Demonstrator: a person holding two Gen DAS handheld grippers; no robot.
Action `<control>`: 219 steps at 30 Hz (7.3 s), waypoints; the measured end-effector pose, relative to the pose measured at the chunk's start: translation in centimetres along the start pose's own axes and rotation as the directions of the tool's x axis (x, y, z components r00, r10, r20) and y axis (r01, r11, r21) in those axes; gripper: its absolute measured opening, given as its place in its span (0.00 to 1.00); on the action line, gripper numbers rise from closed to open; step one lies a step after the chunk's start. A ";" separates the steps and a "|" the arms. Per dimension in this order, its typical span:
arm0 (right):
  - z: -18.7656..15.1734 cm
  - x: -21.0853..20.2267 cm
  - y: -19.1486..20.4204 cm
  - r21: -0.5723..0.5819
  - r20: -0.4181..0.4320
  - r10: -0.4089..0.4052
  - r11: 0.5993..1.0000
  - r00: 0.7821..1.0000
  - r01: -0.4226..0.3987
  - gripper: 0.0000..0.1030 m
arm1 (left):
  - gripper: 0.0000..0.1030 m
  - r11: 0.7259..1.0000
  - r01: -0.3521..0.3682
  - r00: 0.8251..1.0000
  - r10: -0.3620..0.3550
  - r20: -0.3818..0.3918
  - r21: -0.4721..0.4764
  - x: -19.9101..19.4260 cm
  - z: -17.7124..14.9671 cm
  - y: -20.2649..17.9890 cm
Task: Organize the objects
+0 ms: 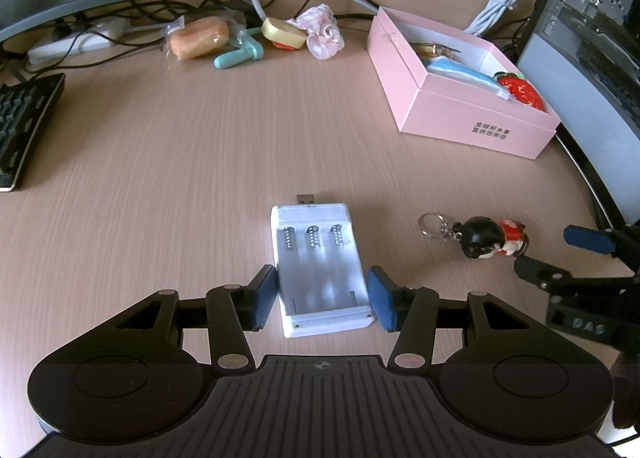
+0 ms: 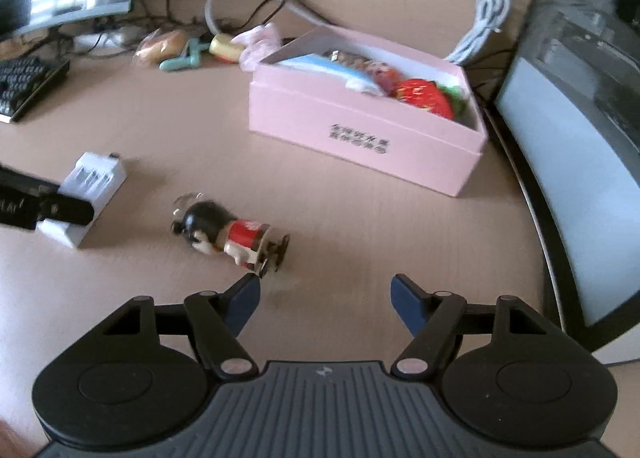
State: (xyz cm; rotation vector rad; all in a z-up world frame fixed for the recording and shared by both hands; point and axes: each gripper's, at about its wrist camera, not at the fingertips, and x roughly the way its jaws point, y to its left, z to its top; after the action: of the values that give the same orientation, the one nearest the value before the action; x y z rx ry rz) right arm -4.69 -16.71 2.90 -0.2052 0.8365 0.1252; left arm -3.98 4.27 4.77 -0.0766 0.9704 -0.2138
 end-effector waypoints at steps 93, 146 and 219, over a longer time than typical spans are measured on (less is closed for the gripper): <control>0.7 3.7 -2.8 0.159 -0.052 0.065 0.986 0.997 -0.056 1.00 | 0.33 0.806 0.116 0.992 -0.065 -0.108 0.580 1.4 -1.0 -6.3; 1.0 2.5 -3.7 0.174 -0.014 0.070 0.983 0.997 -0.066 0.62 | 0.51 0.955 0.134 0.991 -0.121 -0.063 0.266 2.3 -0.3 -5.2; 26.2 19.1 21.5 -0.326 0.148 0.259 0.924 0.954 -0.201 0.84 | 0.49 0.938 0.040 0.989 0.011 0.146 -0.345 -5.2 0.9 20.8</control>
State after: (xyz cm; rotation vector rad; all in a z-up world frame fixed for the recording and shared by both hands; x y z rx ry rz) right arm 22.83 10.79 2.89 -0.3816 0.6462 0.4930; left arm -3.08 25.69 6.16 -0.4189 0.8530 -0.0467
